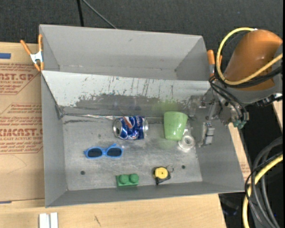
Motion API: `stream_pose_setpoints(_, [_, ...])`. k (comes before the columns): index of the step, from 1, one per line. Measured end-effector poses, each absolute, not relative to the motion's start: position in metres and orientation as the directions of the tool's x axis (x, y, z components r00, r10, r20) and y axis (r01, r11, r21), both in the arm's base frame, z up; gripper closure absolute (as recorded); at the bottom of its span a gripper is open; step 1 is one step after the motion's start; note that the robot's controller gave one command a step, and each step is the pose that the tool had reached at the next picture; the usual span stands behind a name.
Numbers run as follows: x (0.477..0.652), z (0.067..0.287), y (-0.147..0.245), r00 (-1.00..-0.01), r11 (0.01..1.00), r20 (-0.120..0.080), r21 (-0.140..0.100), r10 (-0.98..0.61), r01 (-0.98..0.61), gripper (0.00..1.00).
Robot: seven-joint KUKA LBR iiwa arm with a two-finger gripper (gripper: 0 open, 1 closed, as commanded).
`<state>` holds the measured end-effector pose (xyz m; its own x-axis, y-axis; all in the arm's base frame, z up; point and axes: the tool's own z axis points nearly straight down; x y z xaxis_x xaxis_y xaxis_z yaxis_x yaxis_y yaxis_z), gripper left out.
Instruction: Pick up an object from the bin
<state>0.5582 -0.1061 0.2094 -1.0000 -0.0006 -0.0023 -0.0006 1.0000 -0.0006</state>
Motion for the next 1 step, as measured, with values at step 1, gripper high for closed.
stream_pose_setpoints(1, [0.5837,0.0909,-0.0182,-0.998,0.998,0.005,0.004,-0.061,-0.061,0.0])
